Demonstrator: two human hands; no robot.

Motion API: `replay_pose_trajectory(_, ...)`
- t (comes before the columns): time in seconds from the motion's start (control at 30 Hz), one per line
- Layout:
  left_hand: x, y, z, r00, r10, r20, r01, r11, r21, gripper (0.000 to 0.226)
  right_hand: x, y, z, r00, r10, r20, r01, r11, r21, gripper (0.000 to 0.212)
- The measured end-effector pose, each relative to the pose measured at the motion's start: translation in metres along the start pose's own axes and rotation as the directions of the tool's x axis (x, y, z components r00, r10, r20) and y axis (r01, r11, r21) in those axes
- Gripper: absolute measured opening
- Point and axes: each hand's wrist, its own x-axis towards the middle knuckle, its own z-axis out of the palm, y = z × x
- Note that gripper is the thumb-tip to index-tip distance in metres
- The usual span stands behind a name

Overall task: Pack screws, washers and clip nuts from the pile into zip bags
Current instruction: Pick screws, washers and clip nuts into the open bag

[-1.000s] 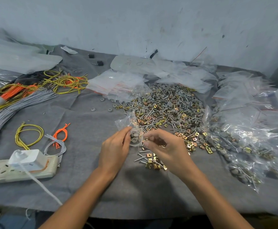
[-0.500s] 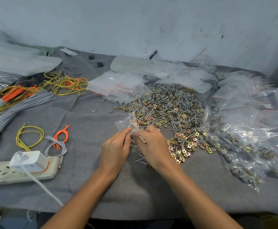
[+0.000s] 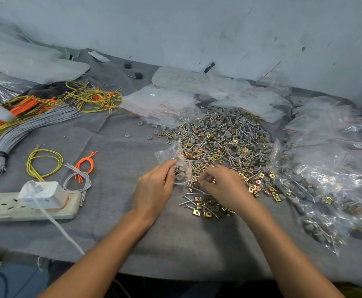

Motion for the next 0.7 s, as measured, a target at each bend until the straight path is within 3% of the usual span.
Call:
replay_pose_trajectory(0.5,-0.001,0.001,-0.001,1.000,0.004,0.005,-0.004,1.000,-0.011,0.026,0.006,0.009,0.007,0.998,-0.051,-0.044,0.046,0.994,-0.104,0.010)
replay_pose_trajectory(0.7,-0.001,-0.001,0.001,1.000,0.019,0.013,-0.019,1.000,-0.008,0.027,-0.005,0.009,0.002,0.990,0.013,-0.142,0.007,0.990,0.140,0.014)
